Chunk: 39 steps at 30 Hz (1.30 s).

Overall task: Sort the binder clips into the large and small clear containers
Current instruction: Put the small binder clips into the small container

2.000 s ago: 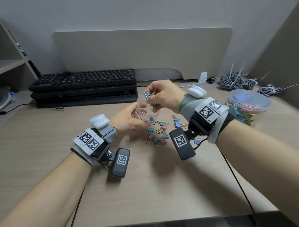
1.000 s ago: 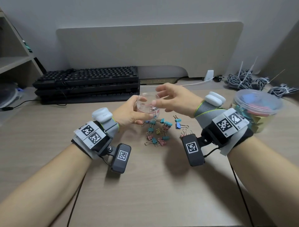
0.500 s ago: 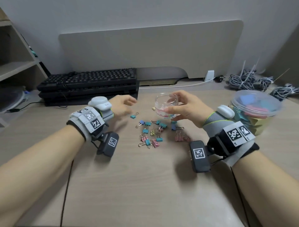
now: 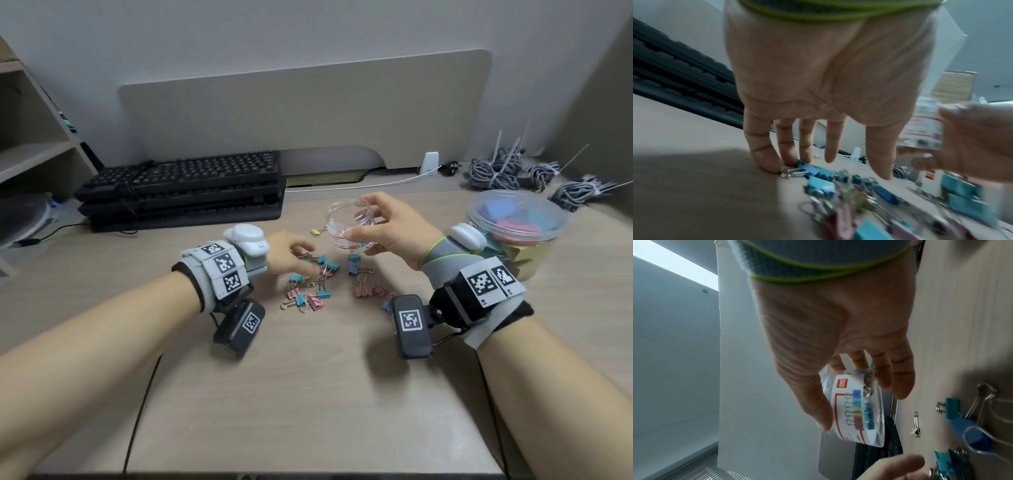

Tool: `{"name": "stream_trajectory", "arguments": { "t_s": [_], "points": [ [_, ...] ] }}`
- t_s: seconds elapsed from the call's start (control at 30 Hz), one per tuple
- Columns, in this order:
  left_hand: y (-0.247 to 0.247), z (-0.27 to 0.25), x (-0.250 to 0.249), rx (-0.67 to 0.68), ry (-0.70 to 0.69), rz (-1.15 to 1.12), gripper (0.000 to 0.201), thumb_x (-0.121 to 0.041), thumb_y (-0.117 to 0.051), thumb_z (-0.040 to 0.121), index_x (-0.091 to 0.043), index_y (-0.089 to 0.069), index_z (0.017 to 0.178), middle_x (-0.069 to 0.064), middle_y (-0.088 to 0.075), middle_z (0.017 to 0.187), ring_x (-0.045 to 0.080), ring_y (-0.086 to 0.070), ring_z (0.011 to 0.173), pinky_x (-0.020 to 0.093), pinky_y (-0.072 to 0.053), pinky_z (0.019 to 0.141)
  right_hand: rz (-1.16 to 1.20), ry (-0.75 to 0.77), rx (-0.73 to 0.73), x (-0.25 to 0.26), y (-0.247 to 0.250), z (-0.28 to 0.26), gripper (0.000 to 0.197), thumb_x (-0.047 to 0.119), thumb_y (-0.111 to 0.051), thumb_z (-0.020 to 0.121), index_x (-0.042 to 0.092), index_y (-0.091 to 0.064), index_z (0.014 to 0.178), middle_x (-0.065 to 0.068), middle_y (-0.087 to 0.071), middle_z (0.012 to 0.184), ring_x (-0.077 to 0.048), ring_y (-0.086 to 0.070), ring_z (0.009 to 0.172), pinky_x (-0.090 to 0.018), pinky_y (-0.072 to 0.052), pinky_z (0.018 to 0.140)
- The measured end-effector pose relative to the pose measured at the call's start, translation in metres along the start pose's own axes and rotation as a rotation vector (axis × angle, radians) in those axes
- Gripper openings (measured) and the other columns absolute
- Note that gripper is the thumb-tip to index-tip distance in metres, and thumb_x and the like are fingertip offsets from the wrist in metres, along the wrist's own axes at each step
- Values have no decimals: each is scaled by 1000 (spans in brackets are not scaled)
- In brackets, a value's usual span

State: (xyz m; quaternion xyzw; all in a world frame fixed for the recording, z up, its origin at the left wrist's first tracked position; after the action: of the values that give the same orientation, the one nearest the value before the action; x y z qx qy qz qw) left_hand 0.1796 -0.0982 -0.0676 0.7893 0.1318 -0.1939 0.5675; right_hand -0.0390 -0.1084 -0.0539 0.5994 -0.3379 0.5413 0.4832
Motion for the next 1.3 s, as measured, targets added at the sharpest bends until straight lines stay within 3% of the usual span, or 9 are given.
{"name": "stream_trajectory", "arguments": {
  "t_s": [0.2,0.33,0.43,0.67,0.8,0.9,1.03,1.2,1.3],
  "points": [
    [-23,2,-31,25,-103,197,73,-51,-80,62,-37,-55,129,-5,-61,127,19,-60,111,36,-49,98,6,-3,-20,-1,3,0,57,11,-82,73,19,-54,122,-1,-56,103,-18,-62,84,-33,-53,60],
    [-27,1,-40,-13,-120,252,38,-31,-77,70,-31,-62,105,0,-64,108,25,-64,97,36,-54,83,23,-15,-25,-1,5,0,58,9,-82,73,16,-54,123,-2,-57,101,-18,-63,82,-34,-52,61],
    [-27,2,-39,-9,-123,234,30,-27,-77,73,-32,-59,96,-3,-61,101,24,-62,91,31,-50,74,22,-22,-29,-2,7,1,59,10,-83,72,15,-54,123,-4,-57,102,-20,-63,82,-37,-53,64],
    [-26,0,-30,-44,-80,149,41,-17,-73,75,-21,-54,111,1,-60,103,27,-64,90,38,-56,73,1,-46,-24,-7,7,1,57,12,-82,73,16,-54,123,-1,-58,98,-20,-64,85,-41,-54,72],
    [-23,1,-27,-25,-66,135,36,-17,-73,77,-21,-60,111,-4,-56,95,20,-58,84,28,-46,68,10,-65,-17,-8,5,2,57,10,-81,75,14,-54,124,-3,-60,98,-21,-64,86,-38,-52,68],
    [-22,-1,-25,-47,-56,75,23,-8,-72,79,-13,-66,101,-2,-60,90,19,-59,79,25,-46,65,15,-76,-17,-10,5,2,57,9,-80,75,13,-54,126,-4,-59,99,-22,-64,86,-36,-52,66],
    [-12,-6,-16,-23,38,-217,10,4,-64,86,3,-64,96,16,-60,72,17,-55,37,24,-51,38,4,-76,-12,-11,6,3,58,9,-79,76,13,-53,127,-2,-59,98,-23,-63,88,-37,-52,67],
    [27,-12,-14,-118,24,-413,5,3,-69,84,-2,-68,85,8,-65,75,13,-55,43,26,-54,43,2,-85,1,-13,5,3,59,5,-79,75,14,-53,127,-3,-58,103,-28,-64,94,-55,-57,84],
    [54,-16,-29,-210,-59,-539,10,6,-68,84,-4,-67,81,5,-65,72,14,-51,52,27,-57,49,1,-83,3,-14,2,3,59,3,-79,75,13,-52,127,-3,-57,108,-24,-61,97,-57,-56,84]
  ]
}}
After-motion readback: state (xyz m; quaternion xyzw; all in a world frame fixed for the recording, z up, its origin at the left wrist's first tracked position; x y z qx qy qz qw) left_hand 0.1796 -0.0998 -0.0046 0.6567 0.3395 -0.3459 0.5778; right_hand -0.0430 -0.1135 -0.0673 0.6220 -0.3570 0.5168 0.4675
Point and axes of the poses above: each hand's wrist, its own z-axis towards the middle knuckle, its own y-axis out of the back of the hand, x = y × z, the point moved 1 cm from there along z, towards the middle knuckle
